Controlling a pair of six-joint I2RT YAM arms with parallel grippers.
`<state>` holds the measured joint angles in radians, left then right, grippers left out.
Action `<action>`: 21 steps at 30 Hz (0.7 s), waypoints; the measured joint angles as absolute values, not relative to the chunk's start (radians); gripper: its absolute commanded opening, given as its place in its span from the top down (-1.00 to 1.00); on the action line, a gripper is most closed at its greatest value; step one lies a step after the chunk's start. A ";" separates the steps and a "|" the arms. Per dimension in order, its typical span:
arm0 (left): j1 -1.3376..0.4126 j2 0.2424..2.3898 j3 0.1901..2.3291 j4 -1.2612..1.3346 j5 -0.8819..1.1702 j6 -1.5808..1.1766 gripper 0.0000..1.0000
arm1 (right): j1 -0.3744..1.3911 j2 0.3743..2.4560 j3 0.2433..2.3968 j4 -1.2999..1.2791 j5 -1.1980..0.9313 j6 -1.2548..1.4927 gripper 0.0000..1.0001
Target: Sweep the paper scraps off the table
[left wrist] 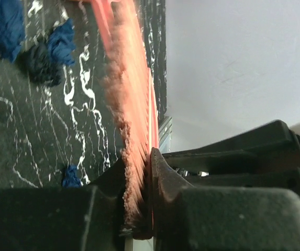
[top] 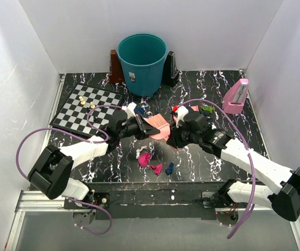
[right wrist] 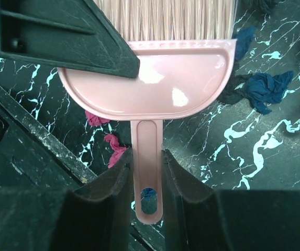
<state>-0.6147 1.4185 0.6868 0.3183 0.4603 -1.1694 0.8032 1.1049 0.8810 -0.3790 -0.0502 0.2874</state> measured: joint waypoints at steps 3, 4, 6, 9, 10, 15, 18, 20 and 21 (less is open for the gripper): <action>-0.619 1.410 0.679 0.373 0.453 -1.172 1.00 | 0.803 1.114 0.881 -0.375 -0.049 0.303 -0.36; -0.620 1.406 0.676 0.380 0.451 -1.173 1.00 | 0.803 1.114 0.881 -0.374 -0.047 0.316 -0.60; -0.624 1.388 0.661 0.397 0.438 -1.166 1.00 | 0.804 1.102 0.881 -0.371 -0.031 0.338 -0.66; -0.624 1.345 0.642 0.398 0.423 -1.142 1.00 | 0.805 1.039 0.881 -0.372 0.009 0.372 -0.70; -0.624 1.330 0.639 0.401 0.418 -1.132 1.00 | 0.805 1.007 0.881 -0.372 0.025 0.390 -0.70; -0.612 1.267 0.633 0.470 0.408 -1.110 1.00 | 0.800 0.831 0.881 -0.368 0.080 0.498 -0.70; -0.596 1.253 0.617 0.584 0.410 -1.147 1.00 | 0.798 0.722 0.859 -0.327 0.098 0.582 -0.71; -0.582 1.258 0.600 0.687 0.411 -1.194 1.00 | 0.798 0.635 0.804 -0.262 0.106 0.642 -0.71; -0.577 1.266 0.594 0.738 0.415 -1.221 1.00 | 0.798 0.591 0.768 -0.227 0.110 0.673 -0.71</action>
<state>-0.5770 1.2659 0.5938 0.7383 0.4149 -1.2209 0.7979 0.5915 0.7685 -0.2272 0.1101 0.6735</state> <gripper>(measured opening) 0.108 0.854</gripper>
